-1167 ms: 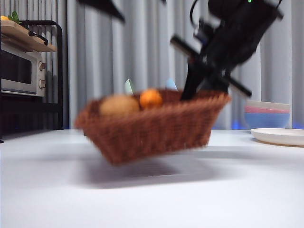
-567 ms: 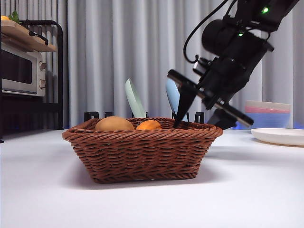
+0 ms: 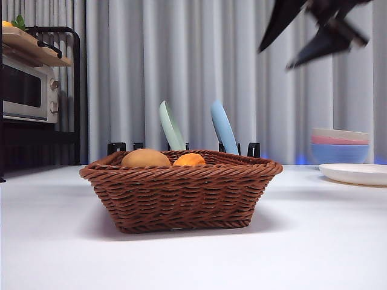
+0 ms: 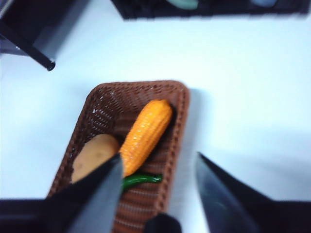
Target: Pick up the basket,pick up the corn from the table,pick up the potato from the table,pick up the cucumber from the table,put all items into the basket
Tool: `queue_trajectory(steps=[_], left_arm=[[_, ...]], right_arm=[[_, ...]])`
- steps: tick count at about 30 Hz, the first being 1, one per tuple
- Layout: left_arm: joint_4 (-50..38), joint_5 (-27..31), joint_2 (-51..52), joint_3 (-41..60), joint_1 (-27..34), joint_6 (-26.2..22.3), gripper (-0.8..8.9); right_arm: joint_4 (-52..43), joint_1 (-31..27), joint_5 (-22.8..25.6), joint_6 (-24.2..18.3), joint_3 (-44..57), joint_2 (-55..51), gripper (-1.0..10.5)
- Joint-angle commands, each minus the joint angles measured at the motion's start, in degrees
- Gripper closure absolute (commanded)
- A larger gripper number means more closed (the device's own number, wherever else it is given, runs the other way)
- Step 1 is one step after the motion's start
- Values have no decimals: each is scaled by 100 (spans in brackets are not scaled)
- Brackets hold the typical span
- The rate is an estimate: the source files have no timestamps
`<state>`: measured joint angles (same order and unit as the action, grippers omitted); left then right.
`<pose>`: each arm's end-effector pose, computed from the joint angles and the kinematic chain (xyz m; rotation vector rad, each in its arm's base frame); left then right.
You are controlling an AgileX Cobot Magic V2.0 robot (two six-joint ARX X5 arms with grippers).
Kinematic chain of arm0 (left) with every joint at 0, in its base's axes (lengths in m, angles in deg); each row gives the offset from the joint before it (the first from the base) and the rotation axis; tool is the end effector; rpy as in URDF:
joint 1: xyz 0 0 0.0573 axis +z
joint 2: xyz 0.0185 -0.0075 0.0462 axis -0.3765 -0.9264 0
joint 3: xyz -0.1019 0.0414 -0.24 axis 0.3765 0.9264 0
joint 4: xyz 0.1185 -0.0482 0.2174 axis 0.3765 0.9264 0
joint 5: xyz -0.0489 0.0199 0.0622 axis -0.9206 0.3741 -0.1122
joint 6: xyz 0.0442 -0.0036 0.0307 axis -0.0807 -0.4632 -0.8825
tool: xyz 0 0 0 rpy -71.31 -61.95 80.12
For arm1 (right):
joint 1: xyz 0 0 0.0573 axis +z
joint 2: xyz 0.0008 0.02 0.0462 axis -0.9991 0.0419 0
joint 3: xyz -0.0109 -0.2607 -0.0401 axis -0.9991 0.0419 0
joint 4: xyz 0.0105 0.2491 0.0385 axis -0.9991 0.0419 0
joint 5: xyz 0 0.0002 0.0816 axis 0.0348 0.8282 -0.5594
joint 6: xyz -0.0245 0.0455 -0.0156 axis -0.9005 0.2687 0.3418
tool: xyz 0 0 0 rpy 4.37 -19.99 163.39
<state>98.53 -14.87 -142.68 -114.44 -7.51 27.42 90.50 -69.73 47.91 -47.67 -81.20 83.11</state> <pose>0.2294 -0.1233 0.4435 0.2770 0.4832 -0.3143 0.2600 0.0931 0.3312 0.1651 0.6972 0.5412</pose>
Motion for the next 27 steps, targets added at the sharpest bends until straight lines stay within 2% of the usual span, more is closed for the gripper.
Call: queue_trajectory(steps=[1, 4, 6, 11, 13, 16, 20, 22, 25, 27], left_arm=[[-188, -13, 367, 286, 9, -66, 821], [-732, -74, 964, 970, -7, -83, 821], [-1145, -70, 1419, 1554, -7, -85, 821], [-2020, -59, 2660, 3248, -7, -42, 821], [-2247, -52, 3180, 3926, -7, 33, 821], [-2505, -52, 3823, 4760, -7, 144, 821], [-2695, -55, 4546, 5539, -7, 232, 821], [-2671, -52, 4769, 5742, -7, 227, 821], [-2420, -44, 4791, 5761, -4, 245, 817], [-2221, -46, 4782, 5761, 7, 245, 817]], right_arm=[[260, -22, 435, -452, -9, -293, 959], [603, -20, 1095, -804, -7, -588, 959], [708, -13, 1370, -920, -4, -706, 959], [372, 74, 1528, -968, 249, -1082, 959], [37, 184, 1550, -968, 577, -1364, 959], [-474, 409, 1886, -966, 1261, -1888, 959], [-940, 717, 2269, -964, 2302, -2708, 959], [-1163, 826, 2302, -962, 2844, -3180, 959], [-1108, 848, 2258, -697, 3230, -3563, 957], [-927, 835, 2275, -188, 3233, -3617, 945]])
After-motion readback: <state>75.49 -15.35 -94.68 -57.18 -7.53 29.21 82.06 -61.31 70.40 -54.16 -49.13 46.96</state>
